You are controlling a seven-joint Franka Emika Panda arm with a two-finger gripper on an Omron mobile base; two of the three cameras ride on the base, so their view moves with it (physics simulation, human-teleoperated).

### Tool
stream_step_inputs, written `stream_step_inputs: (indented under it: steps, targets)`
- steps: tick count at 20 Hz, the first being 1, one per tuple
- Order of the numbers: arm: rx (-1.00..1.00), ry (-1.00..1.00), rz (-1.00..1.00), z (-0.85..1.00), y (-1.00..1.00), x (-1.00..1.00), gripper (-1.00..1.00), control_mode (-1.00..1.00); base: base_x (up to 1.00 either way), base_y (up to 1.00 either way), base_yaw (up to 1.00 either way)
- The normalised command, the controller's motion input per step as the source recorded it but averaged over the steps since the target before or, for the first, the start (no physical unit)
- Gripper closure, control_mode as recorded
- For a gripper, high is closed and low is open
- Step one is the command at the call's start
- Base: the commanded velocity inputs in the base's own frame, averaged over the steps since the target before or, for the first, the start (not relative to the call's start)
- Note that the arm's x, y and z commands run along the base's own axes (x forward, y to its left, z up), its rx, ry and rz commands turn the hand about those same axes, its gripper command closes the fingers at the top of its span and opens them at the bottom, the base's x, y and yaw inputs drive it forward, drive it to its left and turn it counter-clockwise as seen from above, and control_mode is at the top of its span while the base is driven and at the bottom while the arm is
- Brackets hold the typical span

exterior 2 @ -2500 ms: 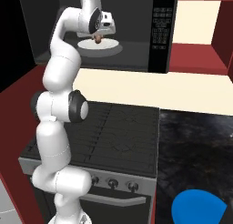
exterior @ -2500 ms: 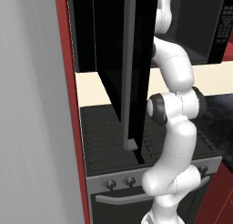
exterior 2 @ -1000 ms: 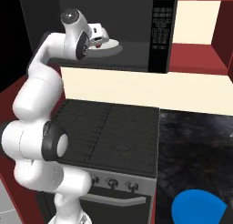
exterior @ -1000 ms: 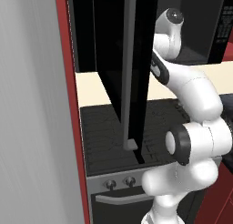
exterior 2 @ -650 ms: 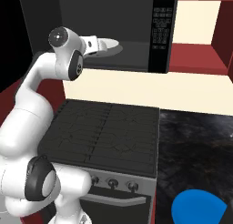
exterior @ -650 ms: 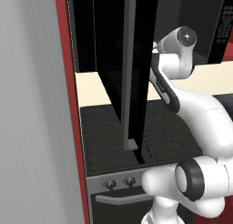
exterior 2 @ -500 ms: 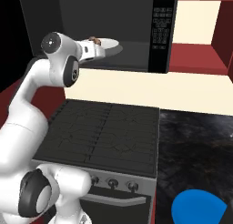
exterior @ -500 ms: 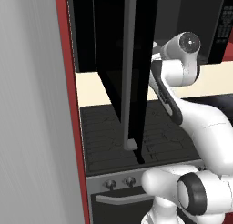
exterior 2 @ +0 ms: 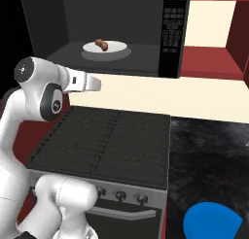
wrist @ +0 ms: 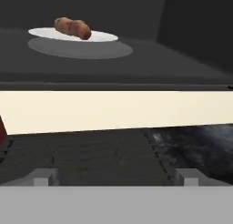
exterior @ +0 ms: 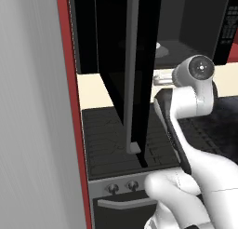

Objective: Pick the potato from the counter and place it in the microwave.

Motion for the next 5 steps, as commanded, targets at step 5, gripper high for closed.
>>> stream_step_inputs:
  steps: [5]
  targets:
    - [0.21, 0.06, -0.20, -0.49, 0.00, -1.00, -1.00, -1.00, 0.00, 0.00, 0.00]
